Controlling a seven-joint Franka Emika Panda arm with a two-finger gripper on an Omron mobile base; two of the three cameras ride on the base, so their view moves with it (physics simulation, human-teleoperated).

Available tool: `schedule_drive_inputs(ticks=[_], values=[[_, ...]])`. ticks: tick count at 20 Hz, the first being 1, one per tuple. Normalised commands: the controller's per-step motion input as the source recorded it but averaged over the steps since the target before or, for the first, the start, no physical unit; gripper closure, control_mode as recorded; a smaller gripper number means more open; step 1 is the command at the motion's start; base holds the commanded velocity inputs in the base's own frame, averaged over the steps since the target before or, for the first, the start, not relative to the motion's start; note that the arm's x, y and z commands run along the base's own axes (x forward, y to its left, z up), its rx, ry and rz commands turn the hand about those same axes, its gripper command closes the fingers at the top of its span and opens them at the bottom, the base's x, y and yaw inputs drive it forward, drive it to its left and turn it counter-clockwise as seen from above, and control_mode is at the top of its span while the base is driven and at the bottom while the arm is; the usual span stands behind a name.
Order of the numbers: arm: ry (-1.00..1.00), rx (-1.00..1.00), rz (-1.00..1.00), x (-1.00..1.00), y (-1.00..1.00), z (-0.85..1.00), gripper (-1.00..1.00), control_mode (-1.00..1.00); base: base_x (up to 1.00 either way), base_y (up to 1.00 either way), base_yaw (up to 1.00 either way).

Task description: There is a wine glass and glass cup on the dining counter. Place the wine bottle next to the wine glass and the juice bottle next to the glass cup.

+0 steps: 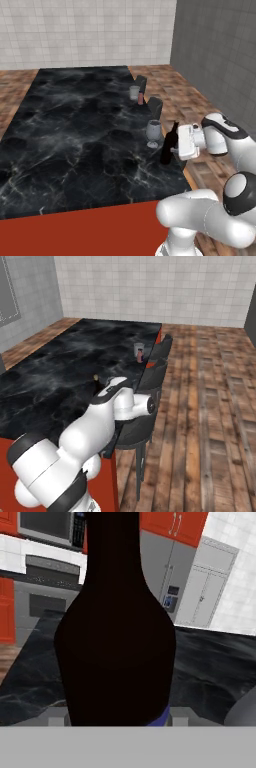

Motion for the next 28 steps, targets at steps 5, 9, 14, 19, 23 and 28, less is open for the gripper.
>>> schedule_drive_inputs(ticks=[5,9,14,19,23,28], values=[[-0.02,0.00,-0.04,0.18,0.00,-0.16,1.00,-1.00,0.00,0.00,0.00],[0.00,0.00,-0.03,0.23,0.00,-0.13,1.00,-1.00,0.00,0.00,0.00],[0.00,0.00,-0.01,0.24,0.00,-0.10,1.00,-1.00,0.00,0.00,0.00],[0.00,0.00,0.00,0.21,-0.01,-0.09,1.00,-1.00,0.00,0.00,0.00],[0.00,0.00,0.00,0.12,-0.03,-0.14,1.00,-1.00,0.00,0.00,0.00],[0.00,0.00,0.00,0.13,-0.06,-0.14,1.00,-1.00,0.00,0.00,0.00]])
